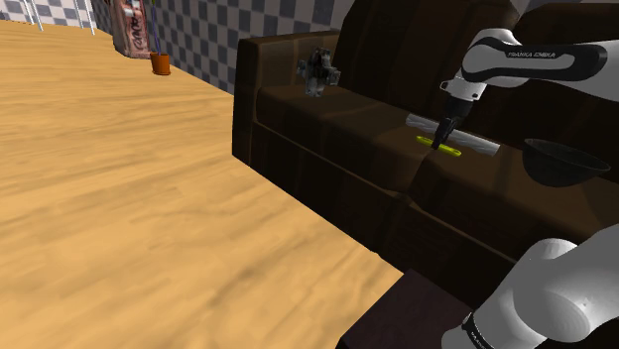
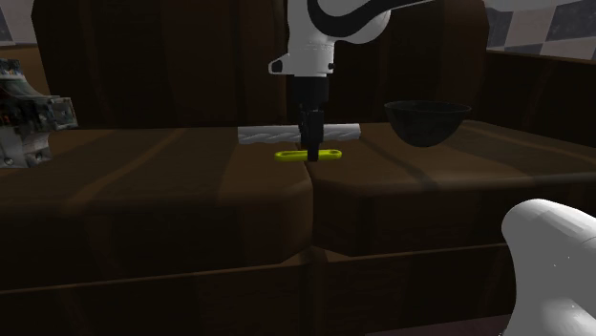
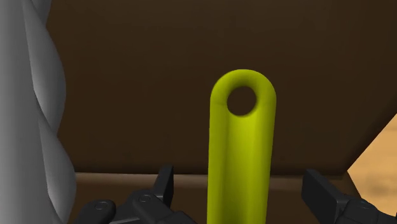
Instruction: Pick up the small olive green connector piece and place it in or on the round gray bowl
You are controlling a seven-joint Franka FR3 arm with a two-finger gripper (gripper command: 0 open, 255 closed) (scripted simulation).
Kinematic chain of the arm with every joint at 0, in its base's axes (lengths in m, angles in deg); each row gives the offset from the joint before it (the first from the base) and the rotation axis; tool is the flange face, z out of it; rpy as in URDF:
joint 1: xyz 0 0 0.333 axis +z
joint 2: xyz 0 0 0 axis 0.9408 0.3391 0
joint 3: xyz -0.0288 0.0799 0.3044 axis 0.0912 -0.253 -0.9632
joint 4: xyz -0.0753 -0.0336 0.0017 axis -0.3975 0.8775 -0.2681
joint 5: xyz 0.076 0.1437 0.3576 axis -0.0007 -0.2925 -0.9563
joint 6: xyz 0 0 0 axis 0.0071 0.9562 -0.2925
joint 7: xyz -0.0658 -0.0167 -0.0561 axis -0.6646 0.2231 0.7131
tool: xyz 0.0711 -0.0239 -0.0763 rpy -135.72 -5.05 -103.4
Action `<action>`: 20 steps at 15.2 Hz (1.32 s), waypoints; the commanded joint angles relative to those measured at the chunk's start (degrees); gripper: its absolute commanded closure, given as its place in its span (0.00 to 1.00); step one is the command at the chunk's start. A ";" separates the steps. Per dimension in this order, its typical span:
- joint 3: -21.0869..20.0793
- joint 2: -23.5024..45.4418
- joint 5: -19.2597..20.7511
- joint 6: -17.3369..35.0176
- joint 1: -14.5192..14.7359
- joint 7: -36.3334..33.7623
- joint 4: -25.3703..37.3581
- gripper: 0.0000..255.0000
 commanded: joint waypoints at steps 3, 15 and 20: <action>0.00 -0.10 0.04 -0.05 -0.03 0.01 -0.05 1.00; -0.28 0.40 -0.34 -3.80 0.25 0.15 4.18 1.00; -0.46 1.16 -0.77 -7.60 0.50 0.42 8.69 1.00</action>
